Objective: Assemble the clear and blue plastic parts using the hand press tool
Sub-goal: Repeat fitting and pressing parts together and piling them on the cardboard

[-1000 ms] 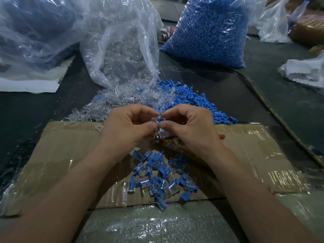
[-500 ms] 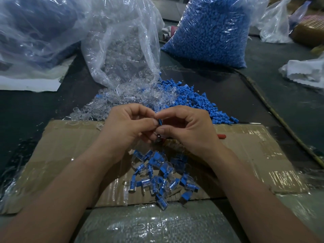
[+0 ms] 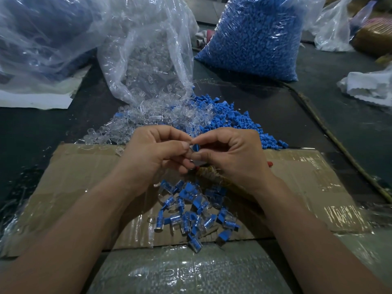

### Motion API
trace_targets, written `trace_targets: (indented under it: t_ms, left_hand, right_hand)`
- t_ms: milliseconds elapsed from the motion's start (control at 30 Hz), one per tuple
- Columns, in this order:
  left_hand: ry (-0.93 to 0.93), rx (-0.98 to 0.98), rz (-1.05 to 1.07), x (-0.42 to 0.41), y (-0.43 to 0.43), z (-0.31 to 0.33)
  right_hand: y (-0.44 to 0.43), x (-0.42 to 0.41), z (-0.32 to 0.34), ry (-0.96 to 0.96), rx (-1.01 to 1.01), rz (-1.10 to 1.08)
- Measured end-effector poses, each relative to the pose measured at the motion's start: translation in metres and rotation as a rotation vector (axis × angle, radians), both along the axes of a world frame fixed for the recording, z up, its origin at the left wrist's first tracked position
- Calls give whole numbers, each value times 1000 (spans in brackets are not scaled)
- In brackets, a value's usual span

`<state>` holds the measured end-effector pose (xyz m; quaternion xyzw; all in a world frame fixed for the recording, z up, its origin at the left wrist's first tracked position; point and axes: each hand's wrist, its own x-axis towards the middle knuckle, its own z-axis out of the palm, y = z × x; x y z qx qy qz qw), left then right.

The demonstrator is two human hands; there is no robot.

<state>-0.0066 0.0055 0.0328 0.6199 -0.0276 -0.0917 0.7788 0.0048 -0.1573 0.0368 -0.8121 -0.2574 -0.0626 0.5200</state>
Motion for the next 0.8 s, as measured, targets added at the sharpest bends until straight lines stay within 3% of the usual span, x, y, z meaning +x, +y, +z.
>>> trace_targets:
  t_ms: [800]
  left_hand:
    - [6, 90, 2, -2, -1, 1]
  right_hand:
    - [1, 0, 0, -108, -88, 24]
